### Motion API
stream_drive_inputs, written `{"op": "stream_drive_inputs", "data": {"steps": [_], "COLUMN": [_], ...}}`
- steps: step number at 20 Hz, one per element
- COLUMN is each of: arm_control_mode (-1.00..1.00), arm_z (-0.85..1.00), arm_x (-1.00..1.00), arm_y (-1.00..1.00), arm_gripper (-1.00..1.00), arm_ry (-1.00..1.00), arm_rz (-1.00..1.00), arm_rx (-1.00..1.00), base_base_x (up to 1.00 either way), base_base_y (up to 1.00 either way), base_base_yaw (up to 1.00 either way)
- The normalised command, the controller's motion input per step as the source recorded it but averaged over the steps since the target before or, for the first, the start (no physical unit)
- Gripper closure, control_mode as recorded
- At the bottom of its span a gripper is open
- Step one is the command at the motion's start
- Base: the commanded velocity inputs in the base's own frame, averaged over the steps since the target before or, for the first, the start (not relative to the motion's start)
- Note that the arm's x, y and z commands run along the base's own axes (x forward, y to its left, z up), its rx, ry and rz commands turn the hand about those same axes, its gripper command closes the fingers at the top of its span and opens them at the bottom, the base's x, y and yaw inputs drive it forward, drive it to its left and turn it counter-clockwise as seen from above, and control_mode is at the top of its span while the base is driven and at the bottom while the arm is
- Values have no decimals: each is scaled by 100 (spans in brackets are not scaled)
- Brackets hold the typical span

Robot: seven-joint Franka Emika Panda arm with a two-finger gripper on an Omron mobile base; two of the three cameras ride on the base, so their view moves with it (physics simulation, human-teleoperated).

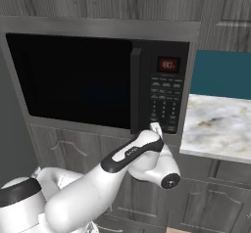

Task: Transport the chicken drumstick from the fridge to the microwave and turn on the microwave.

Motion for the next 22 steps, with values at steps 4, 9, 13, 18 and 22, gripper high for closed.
{"op": "stream_drive_inputs", "data": {"steps": [4,9,13,18,22], "arm_control_mode": [-100,-100,-100,-100,-100], "arm_z": [-2,-5,-6,-3,0], "arm_x": [18,12,6,1,-2], "arm_y": [-16,-10,-3,2,17], "arm_gripper": [-100,-100,-100,-100,-100], "arm_ry": [5,4,7,5,2], "arm_rz": [-8,-5,-1,-1,-3], "arm_rx": [0,0,0,0,0], "base_base_x": [0,0,0,0,0], "base_base_y": [0,0,0,0,0], "base_base_yaw": [0,0,0,0,0]}}
